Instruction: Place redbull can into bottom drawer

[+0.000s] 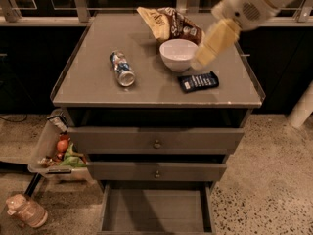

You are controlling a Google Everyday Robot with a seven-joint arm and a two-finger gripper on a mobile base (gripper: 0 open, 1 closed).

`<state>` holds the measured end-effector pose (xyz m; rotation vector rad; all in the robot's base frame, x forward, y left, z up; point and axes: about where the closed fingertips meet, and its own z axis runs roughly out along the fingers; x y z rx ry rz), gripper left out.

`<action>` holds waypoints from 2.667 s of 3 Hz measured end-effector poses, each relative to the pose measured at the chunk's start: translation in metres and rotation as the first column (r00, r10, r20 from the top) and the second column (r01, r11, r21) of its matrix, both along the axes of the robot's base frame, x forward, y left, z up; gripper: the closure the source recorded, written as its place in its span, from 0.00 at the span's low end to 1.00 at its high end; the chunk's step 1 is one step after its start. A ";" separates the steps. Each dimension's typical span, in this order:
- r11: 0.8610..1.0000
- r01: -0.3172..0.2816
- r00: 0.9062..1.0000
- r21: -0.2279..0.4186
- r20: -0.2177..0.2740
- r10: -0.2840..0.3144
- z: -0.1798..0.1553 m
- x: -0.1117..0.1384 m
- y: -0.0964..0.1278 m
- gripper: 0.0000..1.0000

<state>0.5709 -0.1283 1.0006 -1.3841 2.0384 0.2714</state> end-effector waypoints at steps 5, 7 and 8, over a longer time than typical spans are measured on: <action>0.983 -0.185 0.980 -0.003 0.069 0.185 -0.061 0.104 0.122 0.00; 0.970 -0.240 0.967 -0.047 0.080 0.243 -0.068 0.141 0.176 0.00; 0.977 -0.213 0.974 -0.022 0.070 0.214 -0.072 0.140 0.173 0.00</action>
Offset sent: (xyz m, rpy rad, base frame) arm 0.0067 0.0145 0.0288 0.0196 -0.0577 0.0225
